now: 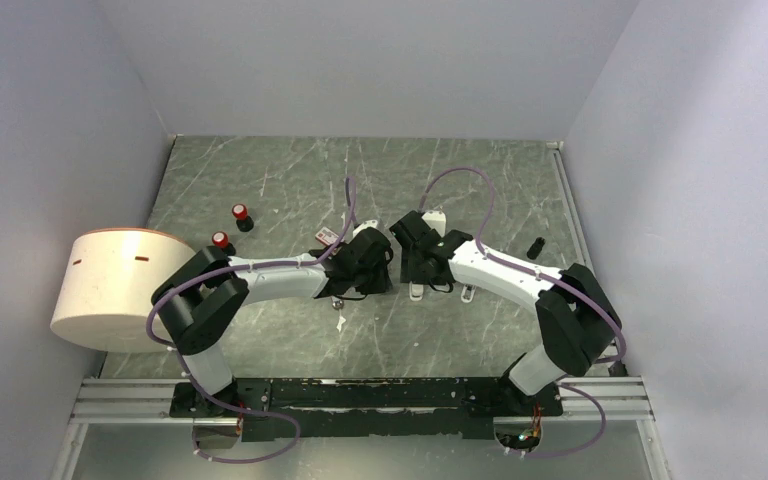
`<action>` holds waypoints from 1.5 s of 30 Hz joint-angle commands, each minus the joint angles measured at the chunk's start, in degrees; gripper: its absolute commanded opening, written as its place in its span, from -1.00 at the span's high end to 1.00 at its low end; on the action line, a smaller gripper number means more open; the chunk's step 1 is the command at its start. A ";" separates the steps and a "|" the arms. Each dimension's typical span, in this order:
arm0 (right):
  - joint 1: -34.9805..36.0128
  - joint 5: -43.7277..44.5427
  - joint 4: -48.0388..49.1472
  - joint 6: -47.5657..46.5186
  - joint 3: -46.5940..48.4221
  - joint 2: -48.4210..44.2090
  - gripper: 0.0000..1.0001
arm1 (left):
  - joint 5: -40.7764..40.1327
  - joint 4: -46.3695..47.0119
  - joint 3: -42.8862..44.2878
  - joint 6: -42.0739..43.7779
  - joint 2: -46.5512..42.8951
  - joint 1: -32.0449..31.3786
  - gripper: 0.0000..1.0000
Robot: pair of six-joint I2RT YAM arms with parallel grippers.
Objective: Load the staples into the stapler
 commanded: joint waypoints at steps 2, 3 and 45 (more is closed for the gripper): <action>0.13 1.61 -1.84 -0.95 2.60 -1.86 -0.13 | -4.19 -2.75 1.56 1.93 -3.51 -0.27 0.52; 0.13 1.48 -1.71 -1.42 2.94 -2.53 -0.14 | -5.04 -3.46 1.67 2.34 -5.06 -0.36 0.50; 14.61 -5.73 2.01 -13.84 36.67 28.55 0.04 | 18.71 -3.18 -28.34 4.48 -31.21 26.16 0.25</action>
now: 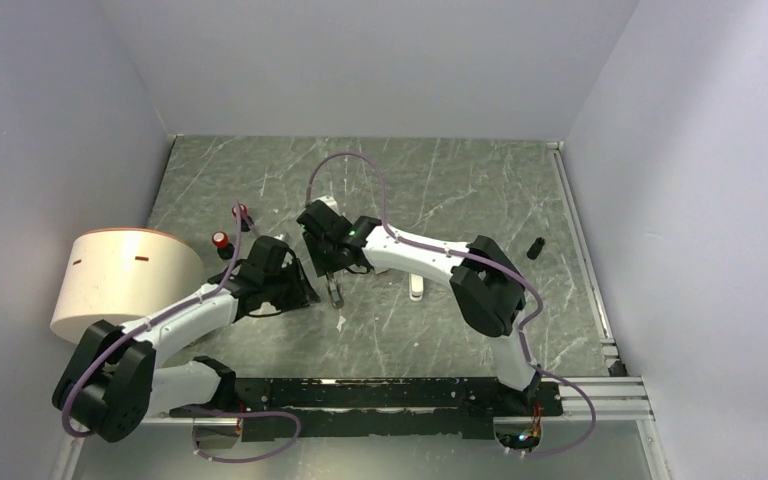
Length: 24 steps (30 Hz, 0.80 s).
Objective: Load the staples into the stapler
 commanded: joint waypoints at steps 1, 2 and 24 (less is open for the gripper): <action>0.23 2.34 -1.62 0.19 1.77 1.03 0.07 | 6.03 7.78 -1.27 -1.04 2.26 0.56 0.26; 0.30 2.44 -1.76 0.40 1.84 1.20 0.10 | 6.51 8.79 -1.53 -1.08 2.87 0.56 0.27; 0.31 2.68 1.25 1.20 -1.10 -0.63 0.31 | 11.03 24.89 -6.04 -1.54 13.08 0.63 0.54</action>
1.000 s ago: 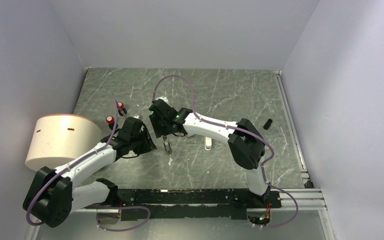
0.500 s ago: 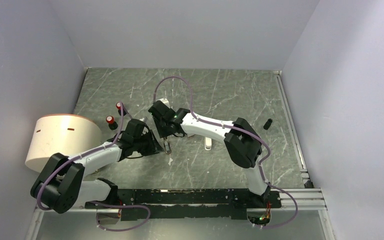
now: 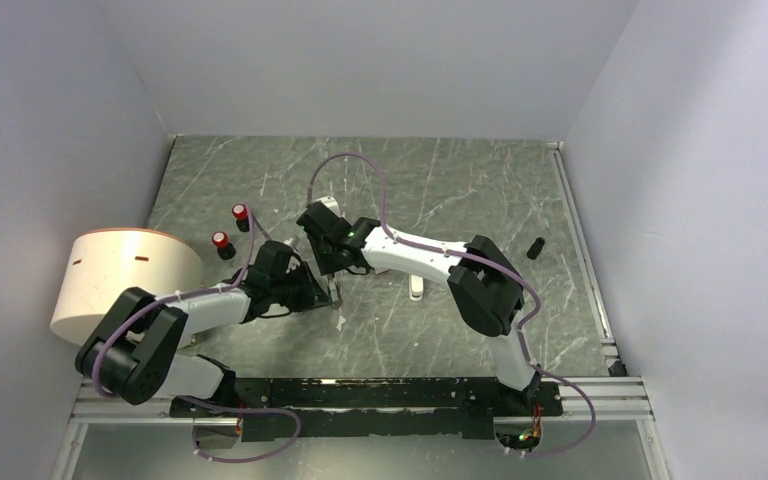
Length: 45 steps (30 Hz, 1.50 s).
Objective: Load the staples into the stapler
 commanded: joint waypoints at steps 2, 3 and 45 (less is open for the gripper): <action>0.20 0.90 1.01 0.48 -0.85 -1.57 0.34 | 2.03 4.14 -0.79 1.16 2.96 0.39 0.57; 0.18 0.87 0.88 0.50 -0.92 -1.66 0.36 | 1.87 4.13 -0.81 1.33 3.35 0.39 0.58; 5.65 1.34 -3.57 8.61 -11.37 -5.73 0.83 | -0.79 -1.48 -0.54 0.79 4.92 0.41 0.79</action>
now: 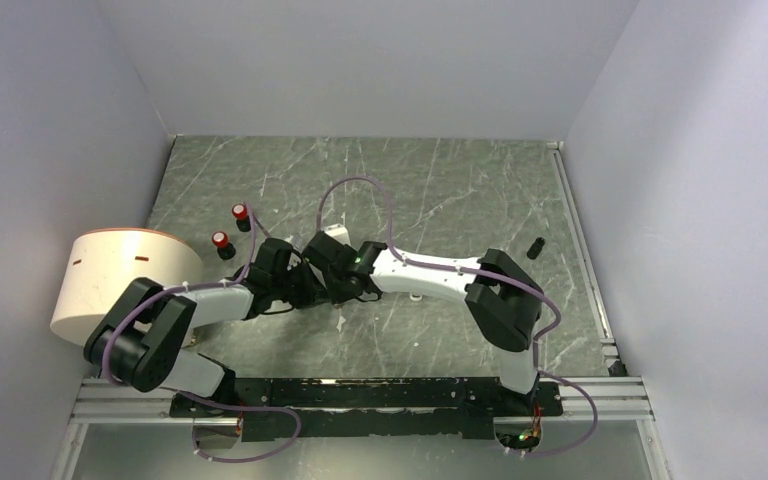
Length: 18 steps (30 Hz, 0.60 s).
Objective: Load the staples into the stapler
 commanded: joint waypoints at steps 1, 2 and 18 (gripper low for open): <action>0.34 1.08 -0.73 0.66 0.05 2.59 0.83 | -2.90 -7.26 -0.99 3.27 -0.04 -0.06 0.79; 0.36 1.22 -0.76 0.65 0.10 2.84 0.83 | -2.91 -7.66 -0.92 3.44 -0.55 -0.11 0.78; 0.35 0.89 -2.27 0.16 2.28 7.17 0.82 | -6.14 -12.56 1.12 5.20 -4.33 -0.11 0.76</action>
